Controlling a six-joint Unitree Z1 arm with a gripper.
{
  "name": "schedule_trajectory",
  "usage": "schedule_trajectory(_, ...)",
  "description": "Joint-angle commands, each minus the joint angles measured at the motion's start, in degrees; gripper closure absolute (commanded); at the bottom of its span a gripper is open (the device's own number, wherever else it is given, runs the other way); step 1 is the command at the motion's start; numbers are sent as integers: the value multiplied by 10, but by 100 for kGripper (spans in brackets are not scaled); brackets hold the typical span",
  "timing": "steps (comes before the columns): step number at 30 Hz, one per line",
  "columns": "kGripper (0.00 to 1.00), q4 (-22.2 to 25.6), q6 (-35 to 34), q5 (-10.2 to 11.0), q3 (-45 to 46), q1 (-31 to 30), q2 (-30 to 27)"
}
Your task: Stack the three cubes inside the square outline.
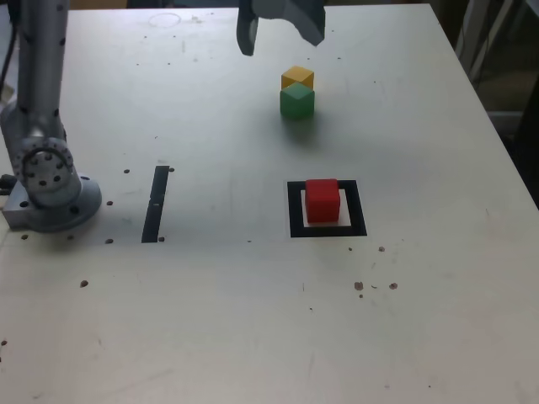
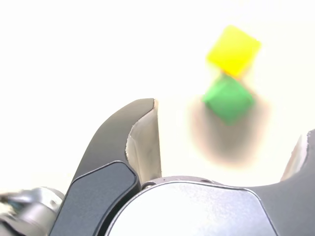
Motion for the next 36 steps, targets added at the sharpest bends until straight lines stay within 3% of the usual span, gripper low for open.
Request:
schedule_trajectory(1, 1, 1, 82, 15, -21, 10, 18)
schedule_trajectory(6, 1, 1, 204, 47, -90, 23, 65)
schedule_trajectory(12, 1, 3, 303, 50, -139, 26, 119)
schedule_trajectory(36, 4, -38, 322, 45, -95, 33, 171)
